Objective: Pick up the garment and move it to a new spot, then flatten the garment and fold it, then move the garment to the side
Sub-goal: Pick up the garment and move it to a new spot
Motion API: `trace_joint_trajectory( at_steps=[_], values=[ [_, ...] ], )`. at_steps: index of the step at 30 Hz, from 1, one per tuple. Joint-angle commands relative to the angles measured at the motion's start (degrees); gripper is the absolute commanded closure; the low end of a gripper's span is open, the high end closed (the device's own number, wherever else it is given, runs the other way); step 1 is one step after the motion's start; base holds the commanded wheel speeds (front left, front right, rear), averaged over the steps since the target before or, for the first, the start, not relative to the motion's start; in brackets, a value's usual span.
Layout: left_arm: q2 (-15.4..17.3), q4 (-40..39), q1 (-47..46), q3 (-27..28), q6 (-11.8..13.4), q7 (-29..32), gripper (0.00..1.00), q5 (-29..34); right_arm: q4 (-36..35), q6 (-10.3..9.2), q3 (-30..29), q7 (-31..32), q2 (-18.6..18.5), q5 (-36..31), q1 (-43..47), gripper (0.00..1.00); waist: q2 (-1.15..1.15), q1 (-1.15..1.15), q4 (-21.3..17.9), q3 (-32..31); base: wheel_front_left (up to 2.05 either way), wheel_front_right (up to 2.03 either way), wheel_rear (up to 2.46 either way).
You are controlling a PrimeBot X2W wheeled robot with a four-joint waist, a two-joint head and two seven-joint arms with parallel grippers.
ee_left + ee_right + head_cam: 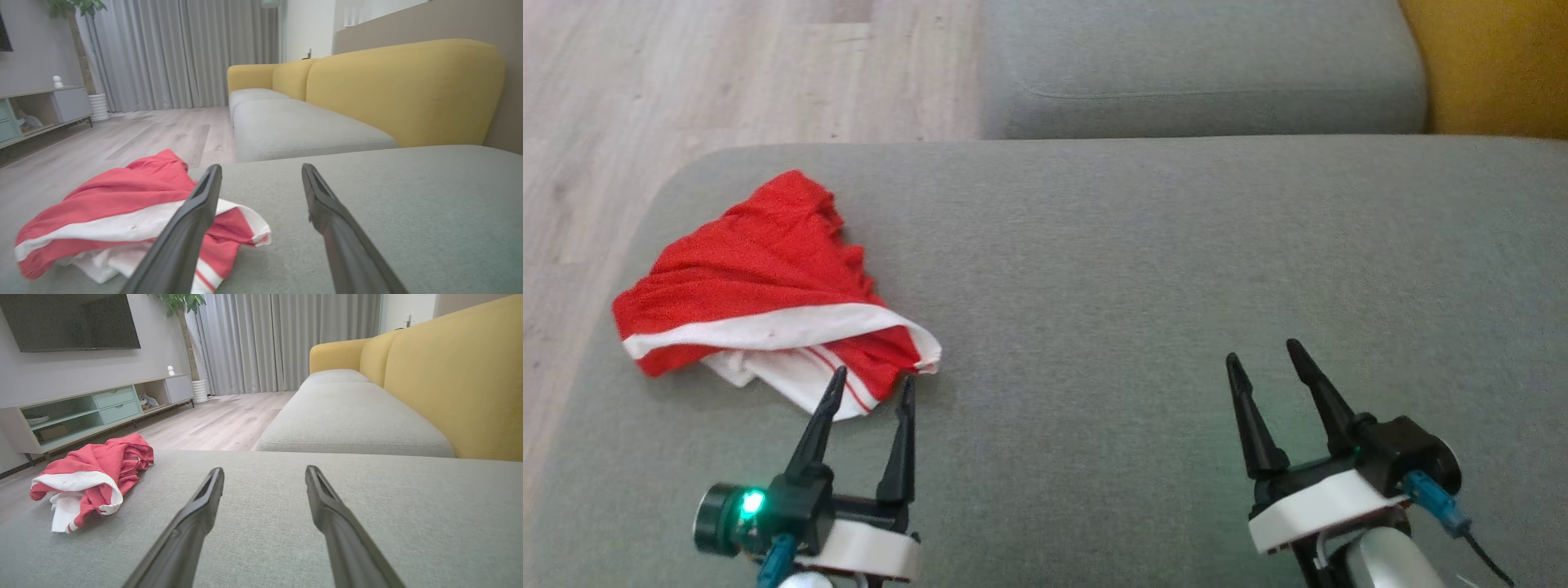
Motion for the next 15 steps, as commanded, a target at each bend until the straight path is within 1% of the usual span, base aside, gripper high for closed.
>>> trace_joint_trajectory(
  at_steps=[1,7,8,15],
  values=[
    [0.0,-1.8,-0.6,3.0,0.0,-0.5,0.00,0.7,-2.1,-0.04,2.1,-0.6,-0.4,0.3,-1.1,0.00,0.00,0.00,2.1,-0.5,0.00,0.00,0.00],
    [0.2,-1.3,0.5,4.4,-0.2,-0.5,0.00,0.9,-2.5,-0.04,4.2,-0.6,-0.4,0.7,-0.4,0.00,0.00,0.00,5.8,-1.2,0.00,0.00,0.00],
    [0.2,-1.3,0.5,4.4,-0.2,-0.5,0.00,0.9,-2.5,-0.04,4.2,-0.6,-0.4,0.7,-0.4,0.00,0.00,0.00,5.8,-1.2,0.00,0.00,0.00],
    [0.2,-1.3,1.6,5.2,-0.2,-0.5,0.00,1.4,-3.0,-0.04,6.5,-0.6,-0.4,1.5,0.6,0.00,0.00,0.00,10.6,-2.1,0.00,0.00,0.00]
  ],
)
